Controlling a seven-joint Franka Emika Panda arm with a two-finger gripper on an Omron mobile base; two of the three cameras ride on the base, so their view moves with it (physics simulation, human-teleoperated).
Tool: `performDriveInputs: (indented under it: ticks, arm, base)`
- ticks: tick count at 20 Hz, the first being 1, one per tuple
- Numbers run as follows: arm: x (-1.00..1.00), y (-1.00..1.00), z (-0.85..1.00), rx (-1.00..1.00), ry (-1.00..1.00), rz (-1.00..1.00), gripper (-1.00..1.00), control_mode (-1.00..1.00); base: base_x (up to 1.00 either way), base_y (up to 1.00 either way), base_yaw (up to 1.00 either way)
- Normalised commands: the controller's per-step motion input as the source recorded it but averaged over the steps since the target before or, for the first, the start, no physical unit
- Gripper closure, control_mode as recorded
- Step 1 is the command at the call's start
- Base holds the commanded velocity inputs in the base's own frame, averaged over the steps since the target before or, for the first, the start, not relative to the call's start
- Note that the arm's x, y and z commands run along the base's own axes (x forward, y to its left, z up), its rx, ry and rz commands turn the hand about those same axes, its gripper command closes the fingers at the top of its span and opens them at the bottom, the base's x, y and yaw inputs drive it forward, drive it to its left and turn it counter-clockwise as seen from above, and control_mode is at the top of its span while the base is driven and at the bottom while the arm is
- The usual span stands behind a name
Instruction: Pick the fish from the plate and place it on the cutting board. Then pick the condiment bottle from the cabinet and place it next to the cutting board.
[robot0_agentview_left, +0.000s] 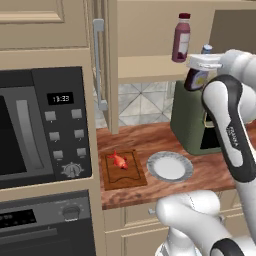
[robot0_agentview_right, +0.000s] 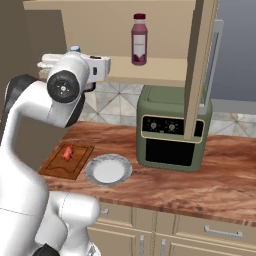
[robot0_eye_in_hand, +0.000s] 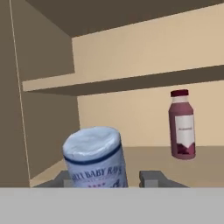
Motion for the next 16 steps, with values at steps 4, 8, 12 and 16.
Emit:
performDriveInputs:
  ticks: [4,8,12,16]
  arm:
    - [-0.76,-0.17,-0.22,-0.15,-0.12,0.00,1.00,-1.00]
    - [-0.63,-0.08,-0.35,-0.17,-0.12,0.02,1.00,-1.00]
    - [-0.51,-0.02,-0.42,-0.15,-0.09,0.03,1.00,-1.00]
    - [-0.47,-0.03,-0.42,-0.13,-0.06,0.04,1.00,-1.00]
  base:
    - [0.00,0.00,0.00]
    - [0.00,0.00,0.00]
    - [0.00,0.00,0.00]
    - [0.00,0.00,0.00]
